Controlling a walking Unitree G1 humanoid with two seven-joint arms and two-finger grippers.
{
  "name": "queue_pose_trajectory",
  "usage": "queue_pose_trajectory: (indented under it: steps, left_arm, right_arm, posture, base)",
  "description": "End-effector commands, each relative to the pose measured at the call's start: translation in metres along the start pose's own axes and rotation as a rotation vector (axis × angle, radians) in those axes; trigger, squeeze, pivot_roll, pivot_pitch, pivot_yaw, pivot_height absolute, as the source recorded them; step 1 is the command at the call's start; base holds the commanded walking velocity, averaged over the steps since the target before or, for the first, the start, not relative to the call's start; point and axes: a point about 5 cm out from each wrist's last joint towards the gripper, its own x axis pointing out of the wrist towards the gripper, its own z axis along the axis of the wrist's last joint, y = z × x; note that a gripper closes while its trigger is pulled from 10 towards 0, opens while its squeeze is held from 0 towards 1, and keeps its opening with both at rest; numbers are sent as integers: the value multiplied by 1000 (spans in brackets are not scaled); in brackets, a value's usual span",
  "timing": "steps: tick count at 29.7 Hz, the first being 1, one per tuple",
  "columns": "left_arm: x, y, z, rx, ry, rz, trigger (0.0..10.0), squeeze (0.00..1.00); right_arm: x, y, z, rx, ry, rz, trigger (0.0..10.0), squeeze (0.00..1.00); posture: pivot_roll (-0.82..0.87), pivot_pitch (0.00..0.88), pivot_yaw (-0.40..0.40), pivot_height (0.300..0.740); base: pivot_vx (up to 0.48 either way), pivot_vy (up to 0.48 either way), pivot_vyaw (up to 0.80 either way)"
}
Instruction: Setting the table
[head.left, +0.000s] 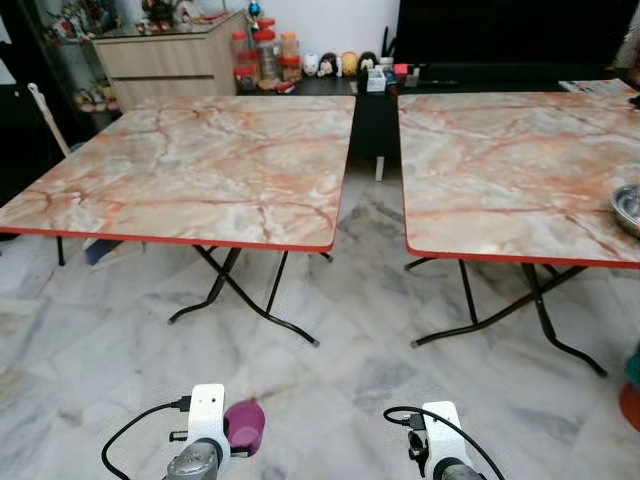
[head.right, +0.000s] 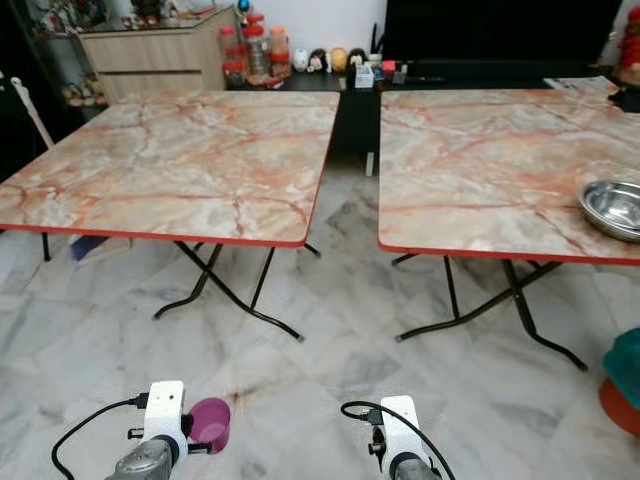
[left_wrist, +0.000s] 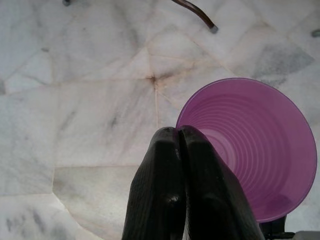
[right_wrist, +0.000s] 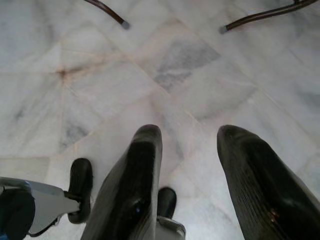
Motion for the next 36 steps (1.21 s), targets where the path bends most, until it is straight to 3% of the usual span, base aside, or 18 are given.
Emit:
queue_pose_trajectory:
  steps: [1, 36]
  left_arm:
    - [1, 0, 0, 3, 11, 9, 10000, 0]
    - [1, -4, 3, -7, -2, -1, 10000, 0]
  right_arm:
    - [0, -1, 1, -10, 2, -6, 10000, 0]
    - [0, -6, 3, 18, -9, -27, 10000, 0]
  posture:
    - [26, 0, 52, 740]
    - [20, 0, 45, 740]
  base:
    - [240, -251, 506]
    - [239, -280, 28]
